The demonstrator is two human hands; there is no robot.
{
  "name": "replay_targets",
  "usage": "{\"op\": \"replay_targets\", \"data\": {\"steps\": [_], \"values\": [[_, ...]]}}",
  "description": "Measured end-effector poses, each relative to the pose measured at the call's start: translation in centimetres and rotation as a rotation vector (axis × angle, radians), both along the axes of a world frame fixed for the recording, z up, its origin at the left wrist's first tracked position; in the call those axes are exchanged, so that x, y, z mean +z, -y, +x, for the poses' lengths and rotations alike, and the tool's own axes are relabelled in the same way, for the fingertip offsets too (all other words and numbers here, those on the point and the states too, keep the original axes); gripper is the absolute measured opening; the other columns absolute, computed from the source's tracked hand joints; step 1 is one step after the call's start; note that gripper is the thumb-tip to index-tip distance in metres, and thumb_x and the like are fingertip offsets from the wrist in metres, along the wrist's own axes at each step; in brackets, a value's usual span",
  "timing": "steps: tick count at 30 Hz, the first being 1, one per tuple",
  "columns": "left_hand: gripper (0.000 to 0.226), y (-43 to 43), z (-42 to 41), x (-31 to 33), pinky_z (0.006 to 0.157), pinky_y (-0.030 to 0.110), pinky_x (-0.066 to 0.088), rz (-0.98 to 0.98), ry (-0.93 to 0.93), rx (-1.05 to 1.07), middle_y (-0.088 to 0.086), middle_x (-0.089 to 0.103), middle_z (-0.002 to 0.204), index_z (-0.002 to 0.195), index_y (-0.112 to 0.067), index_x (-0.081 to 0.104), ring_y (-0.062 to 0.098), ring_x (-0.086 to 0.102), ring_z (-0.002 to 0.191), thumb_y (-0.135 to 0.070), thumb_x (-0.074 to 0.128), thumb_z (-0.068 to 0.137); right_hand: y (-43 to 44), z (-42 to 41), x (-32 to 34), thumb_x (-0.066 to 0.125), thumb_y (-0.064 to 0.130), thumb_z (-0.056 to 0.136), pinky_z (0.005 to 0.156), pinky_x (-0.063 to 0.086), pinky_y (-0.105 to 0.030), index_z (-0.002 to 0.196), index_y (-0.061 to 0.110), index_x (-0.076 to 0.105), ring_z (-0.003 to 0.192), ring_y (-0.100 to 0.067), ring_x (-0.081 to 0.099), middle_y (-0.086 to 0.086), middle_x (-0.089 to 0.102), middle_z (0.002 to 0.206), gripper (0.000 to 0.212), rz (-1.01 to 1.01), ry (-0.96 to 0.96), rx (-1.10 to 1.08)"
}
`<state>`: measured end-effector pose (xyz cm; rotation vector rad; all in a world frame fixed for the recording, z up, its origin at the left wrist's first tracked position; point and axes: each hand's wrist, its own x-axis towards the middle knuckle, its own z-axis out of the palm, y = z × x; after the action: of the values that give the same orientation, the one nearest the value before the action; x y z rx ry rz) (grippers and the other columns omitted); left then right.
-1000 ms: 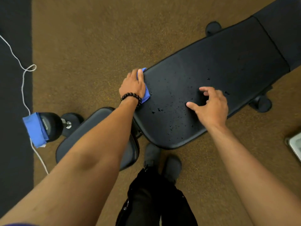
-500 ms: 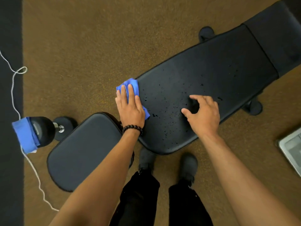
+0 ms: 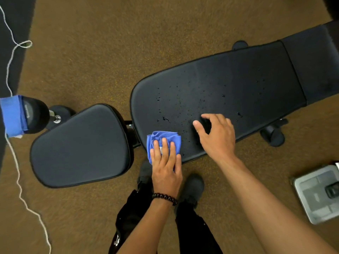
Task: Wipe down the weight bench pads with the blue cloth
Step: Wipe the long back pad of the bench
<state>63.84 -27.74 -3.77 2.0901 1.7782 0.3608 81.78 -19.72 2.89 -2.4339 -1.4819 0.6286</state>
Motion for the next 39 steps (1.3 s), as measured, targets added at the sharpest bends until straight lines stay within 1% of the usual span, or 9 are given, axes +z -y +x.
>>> {"op": "replay_targets", "data": {"steps": [4,9,14,20,24,26,28,32,39], "values": [[0.05,-1.3,0.5,-0.1,0.12,0.059,0.03,0.082,-0.118,-0.124,0.01,0.034,0.164,0.152,-0.019,0.048,0.038,0.024,0.155,-0.035,0.055,0.105,0.0,0.4,-0.2,0.055,0.051,0.099,0.098,0.041,-0.037,0.121,0.026,0.067,0.11,-0.021,0.055,0.004,0.064,0.123,0.036,0.067,0.033,0.007],[0.065,-6.4,1.9,0.7,0.128,0.055,0.01,-0.068,-0.243,-0.014,0.008,0.0,0.173,0.165,-0.025,0.01,0.03,-0.003,0.159,-0.049,0.031,0.108,-1.1,0.6,-0.7,0.051,0.049,0.102,0.098,0.042,-0.036,0.117,0.026,0.07,0.115,-0.019,0.052,0.003,0.061,0.129,0.034,0.109,0.055,0.001],[0.066,-10.9,2.2,0.9,0.126,0.059,0.003,-0.116,-0.25,0.03,0.008,-0.009,0.172,0.165,-0.028,0.002,0.031,-0.01,0.159,-0.052,0.026,0.108,-2.7,0.5,-0.6,0.053,0.045,0.101,0.102,0.043,-0.039,0.121,0.024,0.069,0.12,-0.023,0.05,0.0,0.057,0.139,0.033,0.099,0.082,-0.007],[0.061,-22.7,3.5,0.5,0.127,0.058,0.005,-0.089,-0.257,0.0,0.006,0.011,0.172,0.164,-0.031,0.009,0.031,0.006,0.159,-0.05,0.021,0.107,-3.4,1.4,-0.7,0.056,0.04,0.099,0.108,0.042,-0.041,0.13,0.022,0.066,0.129,-0.025,0.047,-0.001,0.051,0.149,0.037,0.055,0.083,-0.038],[0.057,-29.0,4.7,1.0,0.118,0.05,0.028,-0.17,-0.213,-0.02,0.0,0.043,0.157,0.158,-0.031,0.031,0.028,0.04,0.143,-0.051,0.02,0.106,-3.6,2.1,-0.7,0.056,0.039,0.099,0.109,0.041,-0.039,0.131,0.022,0.065,0.128,-0.024,0.047,-0.001,0.051,0.149,0.037,0.046,0.096,-0.071],[0.054,-29.7,5.1,1.1,0.112,0.047,0.032,-0.176,-0.208,-0.021,-0.001,0.051,0.151,0.155,-0.03,0.038,0.027,0.046,0.137,-0.049,0.021,0.107,-3.6,2.1,-0.7,0.056,0.038,0.099,0.109,0.041,-0.04,0.131,0.022,0.065,0.128,-0.024,0.047,0.0,0.051,0.149,0.037,0.041,0.097,-0.081],[0.054,-28.9,5.2,1.1,0.119,0.046,0.026,-0.147,-0.186,-0.009,-0.003,0.046,0.156,0.156,-0.029,0.036,0.025,0.039,0.145,-0.047,0.021,0.108,-3.7,2.0,-0.5,0.056,0.038,0.098,0.109,0.042,-0.041,0.132,0.023,0.065,0.129,-0.024,0.047,0.0,0.051,0.149,0.037,0.039,0.091,-0.099],[0.059,-24.8,4.6,0.5,0.128,0.05,0.008,-0.077,-0.232,-0.047,-0.001,0.017,0.171,0.164,-0.024,0.014,0.025,0.009,0.159,-0.045,0.017,0.109,-3.7,1.3,0.0,0.055,0.038,0.098,0.11,0.041,-0.04,0.132,0.024,0.064,0.13,-0.024,0.046,0.0,0.051,0.149,0.037,0.035,0.078,-0.129],[0.061,-16.0,3.7,1.0,0.128,0.051,0.009,-0.076,-0.252,-0.168,0.0,-0.006,0.173,0.165,-0.021,-0.001,0.023,-0.008,0.159,-0.039,0.021,0.111,-2.8,0.2,1.1,0.054,0.039,0.1,0.112,0.039,-0.037,0.133,0.023,0.063,0.134,-0.021,0.045,0.0,0.05,0.151,0.038,0.029,0.056,-0.108]]}}
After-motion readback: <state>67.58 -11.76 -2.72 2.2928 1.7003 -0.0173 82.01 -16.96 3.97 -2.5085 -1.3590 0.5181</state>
